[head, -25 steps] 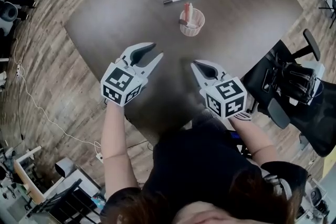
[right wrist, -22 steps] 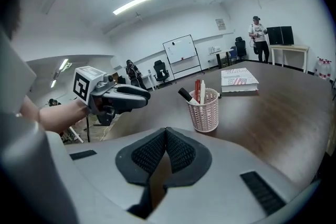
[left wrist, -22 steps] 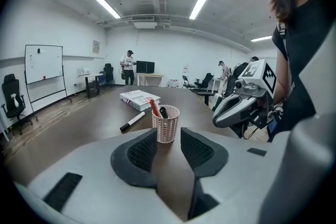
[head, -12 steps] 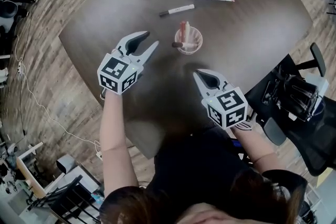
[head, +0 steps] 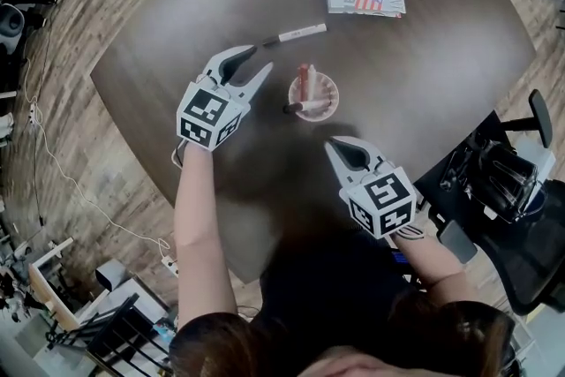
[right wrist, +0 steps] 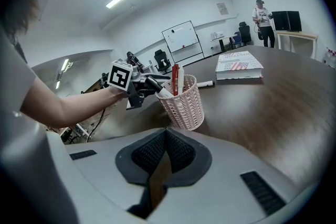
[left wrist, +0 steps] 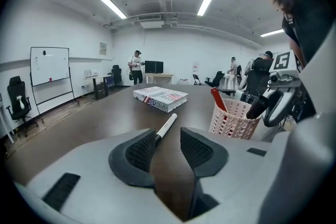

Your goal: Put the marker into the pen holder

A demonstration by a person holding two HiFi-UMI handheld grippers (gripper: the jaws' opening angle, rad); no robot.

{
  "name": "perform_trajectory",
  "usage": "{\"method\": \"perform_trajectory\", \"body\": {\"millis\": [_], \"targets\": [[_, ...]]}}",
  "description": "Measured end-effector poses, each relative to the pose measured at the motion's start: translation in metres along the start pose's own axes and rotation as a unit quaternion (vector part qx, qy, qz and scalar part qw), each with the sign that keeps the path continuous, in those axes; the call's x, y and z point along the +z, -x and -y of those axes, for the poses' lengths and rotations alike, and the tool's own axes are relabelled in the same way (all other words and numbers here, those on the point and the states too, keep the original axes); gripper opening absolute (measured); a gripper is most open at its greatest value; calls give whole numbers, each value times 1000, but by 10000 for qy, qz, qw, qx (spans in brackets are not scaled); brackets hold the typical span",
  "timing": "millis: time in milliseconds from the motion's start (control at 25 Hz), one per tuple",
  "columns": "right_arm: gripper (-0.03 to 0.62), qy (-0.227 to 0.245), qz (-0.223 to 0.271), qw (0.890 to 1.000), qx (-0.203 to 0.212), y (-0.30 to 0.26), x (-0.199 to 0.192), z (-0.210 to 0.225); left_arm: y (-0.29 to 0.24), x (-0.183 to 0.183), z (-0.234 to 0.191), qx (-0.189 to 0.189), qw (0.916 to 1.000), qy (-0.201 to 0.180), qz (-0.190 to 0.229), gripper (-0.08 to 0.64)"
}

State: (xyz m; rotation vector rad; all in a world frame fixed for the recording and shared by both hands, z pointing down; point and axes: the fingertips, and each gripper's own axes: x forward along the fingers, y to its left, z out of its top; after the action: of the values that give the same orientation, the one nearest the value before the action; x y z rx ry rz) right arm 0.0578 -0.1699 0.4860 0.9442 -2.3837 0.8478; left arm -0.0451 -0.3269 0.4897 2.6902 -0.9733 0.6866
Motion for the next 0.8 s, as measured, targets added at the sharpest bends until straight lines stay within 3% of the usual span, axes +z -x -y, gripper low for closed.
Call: {"method": "perform_trajectory", "body": {"millis": [160, 600, 800], "targets": [[15, 59, -100, 9999, -9, -3, -5, 8, -19, -11, -9, -11, 9997, -122, -215, 163], [15, 35, -214, 9997, -99, -8, -14, 19, -41, -23, -26, -183, 9989, 39, -430, 161], [15, 0, -244, 9997, -71, -8, -15, 15, -47, -35, -27, -113, 9939, -480, -985, 183]]}}
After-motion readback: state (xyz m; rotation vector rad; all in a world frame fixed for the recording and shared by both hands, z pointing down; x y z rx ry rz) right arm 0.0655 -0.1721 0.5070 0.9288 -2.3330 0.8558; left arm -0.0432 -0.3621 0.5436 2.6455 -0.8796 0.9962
